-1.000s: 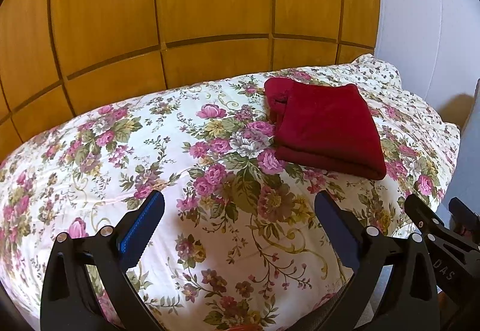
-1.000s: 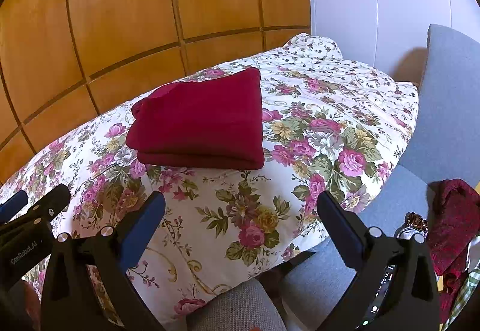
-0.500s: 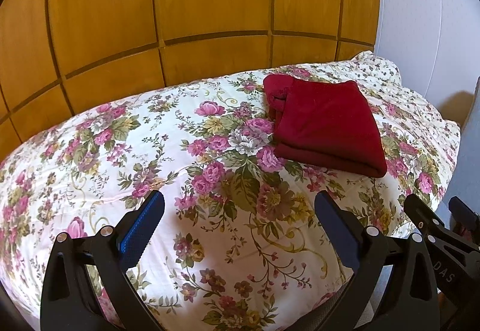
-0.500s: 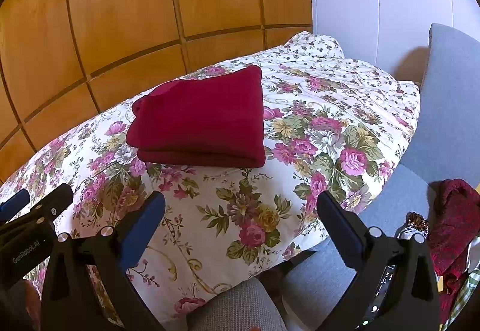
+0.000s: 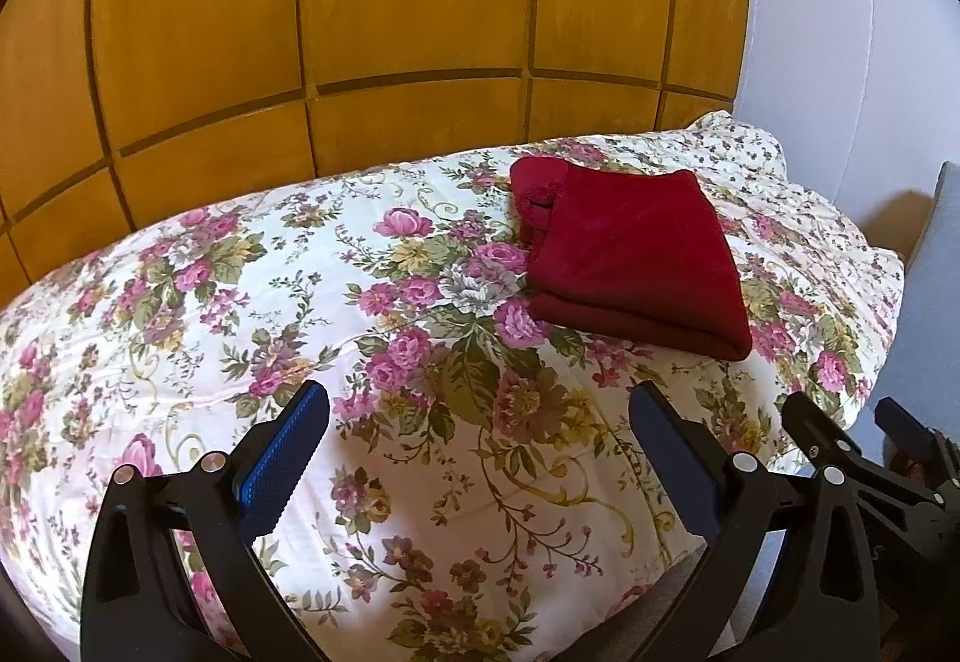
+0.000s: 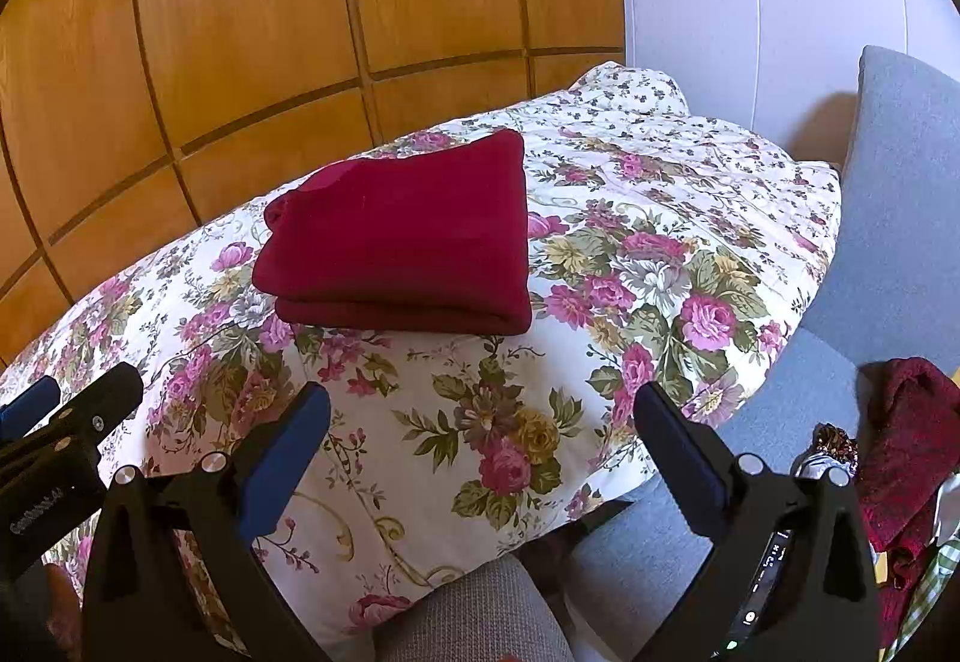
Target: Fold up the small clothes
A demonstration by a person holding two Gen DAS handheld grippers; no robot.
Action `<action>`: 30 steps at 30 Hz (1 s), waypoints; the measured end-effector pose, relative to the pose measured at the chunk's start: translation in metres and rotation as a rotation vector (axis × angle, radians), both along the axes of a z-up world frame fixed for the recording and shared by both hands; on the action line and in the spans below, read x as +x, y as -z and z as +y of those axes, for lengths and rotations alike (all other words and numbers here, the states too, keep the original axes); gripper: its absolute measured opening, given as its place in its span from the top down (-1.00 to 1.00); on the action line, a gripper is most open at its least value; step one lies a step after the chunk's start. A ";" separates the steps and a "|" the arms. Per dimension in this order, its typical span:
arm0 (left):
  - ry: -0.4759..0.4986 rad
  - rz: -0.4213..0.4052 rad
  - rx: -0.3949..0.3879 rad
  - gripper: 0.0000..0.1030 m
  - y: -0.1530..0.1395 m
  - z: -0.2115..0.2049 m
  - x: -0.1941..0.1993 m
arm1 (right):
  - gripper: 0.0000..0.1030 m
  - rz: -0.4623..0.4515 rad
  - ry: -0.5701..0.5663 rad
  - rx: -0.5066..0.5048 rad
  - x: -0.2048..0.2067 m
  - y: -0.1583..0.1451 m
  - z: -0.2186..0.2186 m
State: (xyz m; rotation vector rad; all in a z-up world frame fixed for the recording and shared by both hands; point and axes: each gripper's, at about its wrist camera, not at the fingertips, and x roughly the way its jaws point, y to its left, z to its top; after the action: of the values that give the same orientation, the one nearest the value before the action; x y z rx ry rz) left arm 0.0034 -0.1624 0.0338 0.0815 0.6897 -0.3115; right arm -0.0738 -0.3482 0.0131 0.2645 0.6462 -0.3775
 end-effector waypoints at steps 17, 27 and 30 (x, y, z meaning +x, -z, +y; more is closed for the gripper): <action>0.036 -0.020 0.002 -0.92 0.000 -0.005 -0.007 | -0.96 0.000 -0.001 0.005 0.000 0.001 -0.001; 0.053 -0.019 0.013 -0.92 -0.001 -0.008 -0.010 | -0.96 0.004 -0.010 0.006 0.002 0.003 -0.003; 0.054 -0.018 0.016 -0.92 0.000 -0.008 -0.010 | -0.96 0.003 -0.009 0.007 0.002 0.003 -0.003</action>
State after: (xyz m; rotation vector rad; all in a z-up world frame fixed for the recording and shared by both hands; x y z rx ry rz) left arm -0.0066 -0.1708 0.0338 0.1179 0.6735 -0.3565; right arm -0.0721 -0.3516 0.0103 0.2674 0.6515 -0.3674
